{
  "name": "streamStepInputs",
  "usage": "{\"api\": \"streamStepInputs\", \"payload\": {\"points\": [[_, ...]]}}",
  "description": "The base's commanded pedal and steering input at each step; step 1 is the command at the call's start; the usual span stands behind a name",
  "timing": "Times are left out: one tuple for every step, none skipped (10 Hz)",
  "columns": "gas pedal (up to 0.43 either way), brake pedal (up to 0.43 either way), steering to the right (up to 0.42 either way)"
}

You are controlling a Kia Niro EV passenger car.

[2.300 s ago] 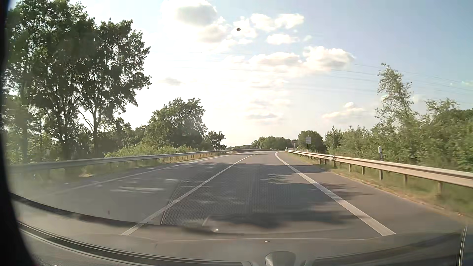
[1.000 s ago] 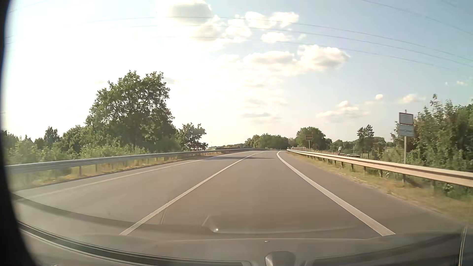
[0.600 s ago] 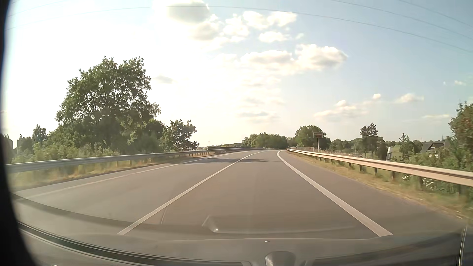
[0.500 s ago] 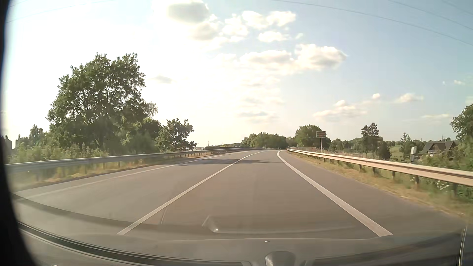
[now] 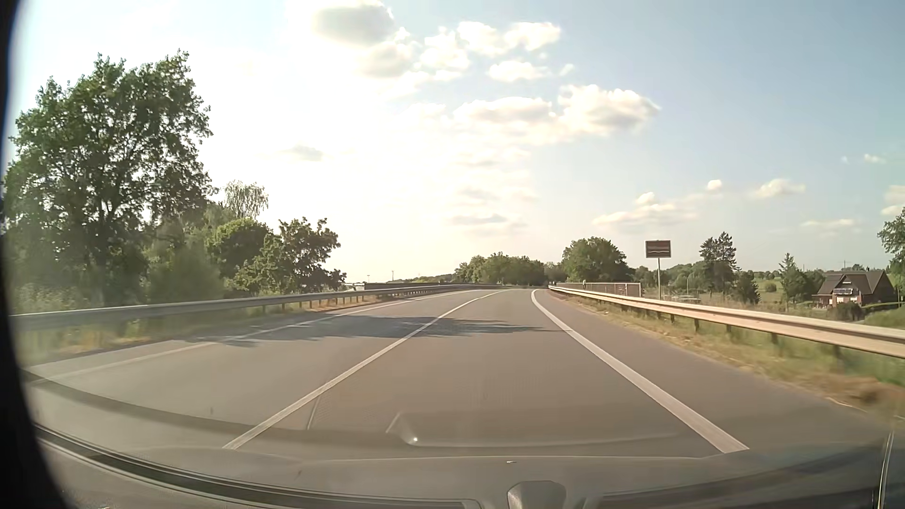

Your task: Follow the waypoints while adhering to traffic rules and regulations

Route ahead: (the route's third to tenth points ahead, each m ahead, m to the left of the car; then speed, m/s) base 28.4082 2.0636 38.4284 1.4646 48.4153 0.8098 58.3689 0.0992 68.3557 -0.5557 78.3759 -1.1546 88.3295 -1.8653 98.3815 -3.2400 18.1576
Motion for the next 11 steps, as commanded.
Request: {"api": "streamStepInputs", "payload": {"points": [[0.209, 0.006, 0.007], [0.209, 0.006, 0.007], [0.209, 0.006, 0.007], [0.209, 0.006, 0.007], [0.209, 0.006, 0.007], [0.209, 0.006, 0.007], [0.209, 0.006, 0.008], [0.209, 0.006, 0.008], [0.209, 0.006, 0.009], [0.209, 0.006, 0.009], [0.209, 0.006, 0.010]]}}
